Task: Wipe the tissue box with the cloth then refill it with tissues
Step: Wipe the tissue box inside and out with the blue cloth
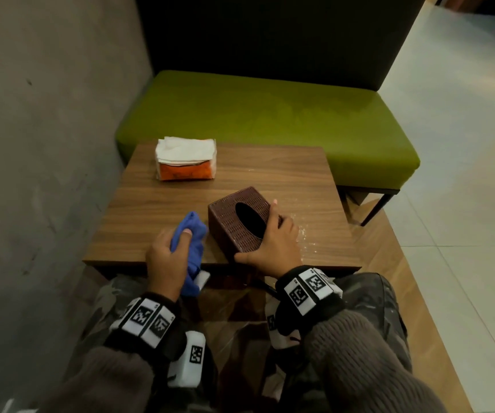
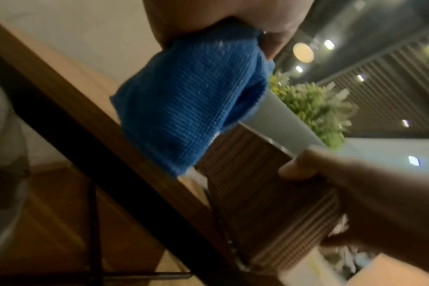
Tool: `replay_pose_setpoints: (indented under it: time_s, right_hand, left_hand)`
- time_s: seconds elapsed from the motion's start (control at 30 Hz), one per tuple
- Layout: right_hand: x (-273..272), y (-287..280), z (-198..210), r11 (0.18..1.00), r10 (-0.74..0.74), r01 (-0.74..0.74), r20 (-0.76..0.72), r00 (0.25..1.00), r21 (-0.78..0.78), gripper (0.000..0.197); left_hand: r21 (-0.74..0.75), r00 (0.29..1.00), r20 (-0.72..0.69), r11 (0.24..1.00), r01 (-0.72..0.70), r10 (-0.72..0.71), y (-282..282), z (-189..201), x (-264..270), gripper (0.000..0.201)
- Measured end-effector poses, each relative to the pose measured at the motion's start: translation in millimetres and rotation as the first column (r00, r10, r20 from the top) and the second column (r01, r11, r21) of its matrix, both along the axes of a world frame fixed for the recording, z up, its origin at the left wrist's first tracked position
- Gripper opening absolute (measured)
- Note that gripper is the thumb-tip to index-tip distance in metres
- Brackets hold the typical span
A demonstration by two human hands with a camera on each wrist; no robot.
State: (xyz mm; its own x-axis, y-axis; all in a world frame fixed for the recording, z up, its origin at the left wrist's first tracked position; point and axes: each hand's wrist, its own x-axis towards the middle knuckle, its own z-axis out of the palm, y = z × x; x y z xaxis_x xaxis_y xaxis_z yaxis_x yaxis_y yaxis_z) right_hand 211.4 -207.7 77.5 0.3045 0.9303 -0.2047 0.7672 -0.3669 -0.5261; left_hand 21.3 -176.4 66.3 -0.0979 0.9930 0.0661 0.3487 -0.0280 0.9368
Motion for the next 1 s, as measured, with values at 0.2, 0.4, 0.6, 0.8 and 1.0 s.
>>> replay_pose_setpoints:
  time_s: [0.2,0.4,0.6,0.8,1.0]
  right_hand:
    - [-14,-19,-20,0.845,-0.074,0.123,-0.114,0.991,0.520,0.129]
    - [-18,-28,-15,0.599,-0.016,0.096,-0.108,0.994,0.795,0.114]
    - [-11,-29,-16,0.593,0.044,0.082,-0.134,0.990,0.801,0.117]
    - [2,-40,7,0.653,0.037,-0.043,0.024,0.999,0.756,0.134]
    - [-1,-35,52,0.759,0.198,-0.329,0.282,0.939,0.561,0.130]
  left_hand:
    - [-0.363,0.961,0.219,0.900,0.243,-0.171,11,29,-1,0.050]
    - [-0.222,0.884,0.115,0.856,0.467,-0.452,39,53,10,0.152]
    - [-0.003,0.870,0.018,0.870,0.493,-0.493,31,67,15,0.105]
    - [0.183,0.684,-0.654,0.810,0.558,-0.324,16,100,12,0.104]
    - [0.104,0.283,-0.942,0.641,0.760,-0.183,7,112,12,0.106]
